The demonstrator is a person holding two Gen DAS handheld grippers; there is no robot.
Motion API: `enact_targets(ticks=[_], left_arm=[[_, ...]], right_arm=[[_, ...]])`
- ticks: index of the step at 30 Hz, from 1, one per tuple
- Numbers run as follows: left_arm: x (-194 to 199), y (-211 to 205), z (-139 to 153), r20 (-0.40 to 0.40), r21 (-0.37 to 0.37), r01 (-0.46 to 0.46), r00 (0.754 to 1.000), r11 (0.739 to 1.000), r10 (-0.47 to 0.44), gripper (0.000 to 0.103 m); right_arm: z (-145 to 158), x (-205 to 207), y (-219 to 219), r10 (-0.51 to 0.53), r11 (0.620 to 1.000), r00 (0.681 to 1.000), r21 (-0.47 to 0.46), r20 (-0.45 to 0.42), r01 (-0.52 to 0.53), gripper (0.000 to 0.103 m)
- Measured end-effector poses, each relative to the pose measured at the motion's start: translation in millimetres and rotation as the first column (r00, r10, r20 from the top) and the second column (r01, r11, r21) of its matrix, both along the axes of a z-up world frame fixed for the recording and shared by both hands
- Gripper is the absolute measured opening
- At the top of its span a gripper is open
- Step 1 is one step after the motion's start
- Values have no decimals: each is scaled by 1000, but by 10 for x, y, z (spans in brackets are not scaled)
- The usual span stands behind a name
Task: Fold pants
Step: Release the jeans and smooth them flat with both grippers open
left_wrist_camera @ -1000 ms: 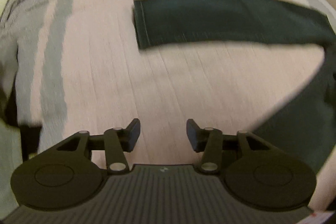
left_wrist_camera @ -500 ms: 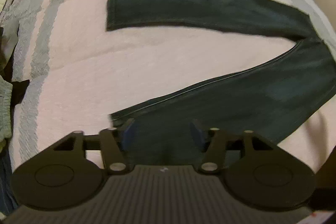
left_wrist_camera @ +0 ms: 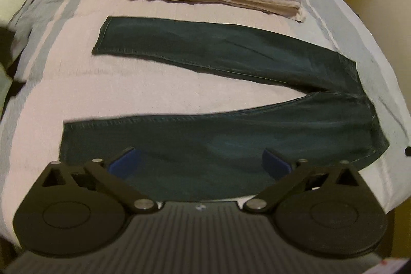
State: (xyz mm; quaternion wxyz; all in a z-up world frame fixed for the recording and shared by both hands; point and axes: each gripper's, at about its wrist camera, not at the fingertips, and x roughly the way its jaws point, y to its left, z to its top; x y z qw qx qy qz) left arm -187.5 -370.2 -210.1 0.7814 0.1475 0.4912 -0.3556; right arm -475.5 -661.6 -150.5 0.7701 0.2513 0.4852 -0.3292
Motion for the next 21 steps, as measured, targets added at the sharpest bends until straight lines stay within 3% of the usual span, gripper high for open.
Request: enact_targets(ticks=[4, 10, 21], left_arm=[[-342, -93, 88, -11, 33, -13, 1000, 999, 13, 102], [-611, -93, -21, -26, 84, 1, 1000, 996, 1, 102], [-757, -2, -76, -31, 91, 35, 999, 995, -33, 102]], right_arm=[[10, -172, -93, 13, 1000, 1000, 28, 19, -14, 85], [8, -231, -30, 31, 998, 999, 50, 11, -32, 85], [-55, -91, 181, 51, 995, 999, 79, 13, -52, 85]])
